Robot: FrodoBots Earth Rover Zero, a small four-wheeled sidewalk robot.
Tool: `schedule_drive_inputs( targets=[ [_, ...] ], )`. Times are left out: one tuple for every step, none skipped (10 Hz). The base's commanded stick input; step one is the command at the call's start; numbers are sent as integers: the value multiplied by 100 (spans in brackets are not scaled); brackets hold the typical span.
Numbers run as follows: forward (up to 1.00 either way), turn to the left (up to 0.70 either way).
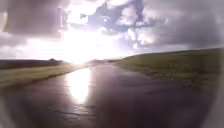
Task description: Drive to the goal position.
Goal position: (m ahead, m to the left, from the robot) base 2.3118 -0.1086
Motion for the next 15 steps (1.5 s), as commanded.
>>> schedule_drive_inputs(
  targets=[
    [70,-14],
    [70,-14],
    [70,-14],
    [70,-14],
    [70,-14],
    [70,-14],
    [70,-14],
    [70,-14],
    [70,-7],
    [70,0],
    [70,0],
    [70,0],
    [70,0],
    [70,0],
    [70,0]
  ],
)
